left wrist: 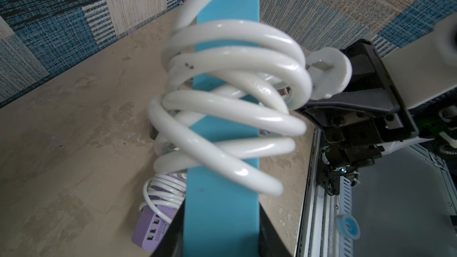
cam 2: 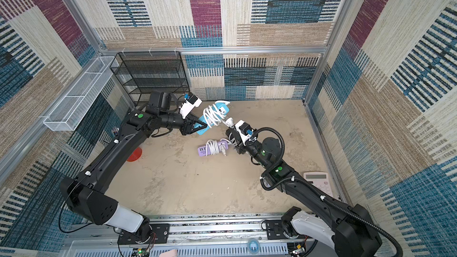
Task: Unwrap the cord wrapped around the power strip
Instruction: Remove the plug from the power strip, then unwrap the power cord from the power strip.
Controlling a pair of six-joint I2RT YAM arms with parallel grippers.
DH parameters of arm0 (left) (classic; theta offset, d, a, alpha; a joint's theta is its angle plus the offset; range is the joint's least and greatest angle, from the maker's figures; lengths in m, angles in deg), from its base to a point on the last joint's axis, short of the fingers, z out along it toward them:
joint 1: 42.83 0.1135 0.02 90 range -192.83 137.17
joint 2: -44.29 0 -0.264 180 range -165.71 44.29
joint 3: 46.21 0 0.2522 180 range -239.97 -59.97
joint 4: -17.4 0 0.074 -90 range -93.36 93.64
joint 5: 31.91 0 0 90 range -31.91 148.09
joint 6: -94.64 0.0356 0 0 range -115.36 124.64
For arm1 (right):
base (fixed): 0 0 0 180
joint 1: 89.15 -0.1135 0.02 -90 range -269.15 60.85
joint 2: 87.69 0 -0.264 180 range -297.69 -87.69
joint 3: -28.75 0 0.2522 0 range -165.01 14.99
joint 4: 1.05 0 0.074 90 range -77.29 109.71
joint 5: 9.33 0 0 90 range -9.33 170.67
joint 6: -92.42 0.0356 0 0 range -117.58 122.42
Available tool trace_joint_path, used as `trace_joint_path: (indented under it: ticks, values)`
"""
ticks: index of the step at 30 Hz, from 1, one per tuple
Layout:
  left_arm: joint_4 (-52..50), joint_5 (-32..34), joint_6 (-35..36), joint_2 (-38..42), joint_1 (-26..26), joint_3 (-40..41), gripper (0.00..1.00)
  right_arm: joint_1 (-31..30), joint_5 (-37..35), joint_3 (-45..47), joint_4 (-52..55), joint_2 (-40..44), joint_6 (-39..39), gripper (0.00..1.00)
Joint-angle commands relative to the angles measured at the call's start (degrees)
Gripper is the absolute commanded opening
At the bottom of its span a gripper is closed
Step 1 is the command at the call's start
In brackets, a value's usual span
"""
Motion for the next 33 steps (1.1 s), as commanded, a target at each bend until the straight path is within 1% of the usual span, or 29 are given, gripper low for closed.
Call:
trace_joint_path:
  ticks: [1,2,3,4,7,10,12,14,18,23,27,33]
  values:
    - [3.43,2.65,1.2,0.61,0.66,-0.14,0.0,-0.08,2.41,0.45,-1.99,0.56,1.28,0.51]
    - [2.8,2.19,1.83,0.34,0.6,-0.59,0.0,-0.06,2.53,0.58,-1.99,0.67,1.53,0.66]
    - [1.89,1.89,2.45,0.07,0.57,-1.27,0.0,-0.13,2.44,0.89,-2.07,1.02,1.75,0.84]
    - [1.2,1.82,2.97,-0.2,0.5,-1.8,0.0,0.01,2.09,1.25,-2.39,1.43,1.9,0.98]
    - [-2.55,1.79,5.74,-1.46,-0.11,-4.41,0.0,1.9,2.81,1.58,-2.26,2.7,3.35,0.98]
    - [-7.62,1.29,8.65,-2.9,-0.7,-8.28,0.0,8.72,10.77,1.65,-2.73,3.42,8.55,0.98]
    - [-10.56,0.43,10.18,-3.57,-0.87,-10.36,0.0,12.73,16.56,0.84,-2.53,2.5,10.64,0.98]
    - [-12.75,-0.63,10.95,-4.13,-0.99,-12.07,0.0,15.65,21.28,-0.18,-2.45,0.37,11.93,0.98]
    - [-17.6,-1.95,11.95,-5.97,-1.92,-15.66,0.0,20.5,31.91,-1.69,-6.04,-5.71,16.01,0.98]
    - [-22.12,-2.0,13.09,-8.51,-3.7,-19.16,0.0,21.43,39.46,-4.05,-9.18,-12.9,17.69,0.98]
    - [-23.16,-2.31,13.56,-8.97,-4.68,-20.16,0.0,21.4,46.21,-6.9,-11.78,-18.41,19.98,0.98]
    - [-25.25,-2.94,14.04,-10.28,-5.81,-24.4,0.0,21.38,49.68,-9.49,-14.42,-23.7,21.23,0.98]
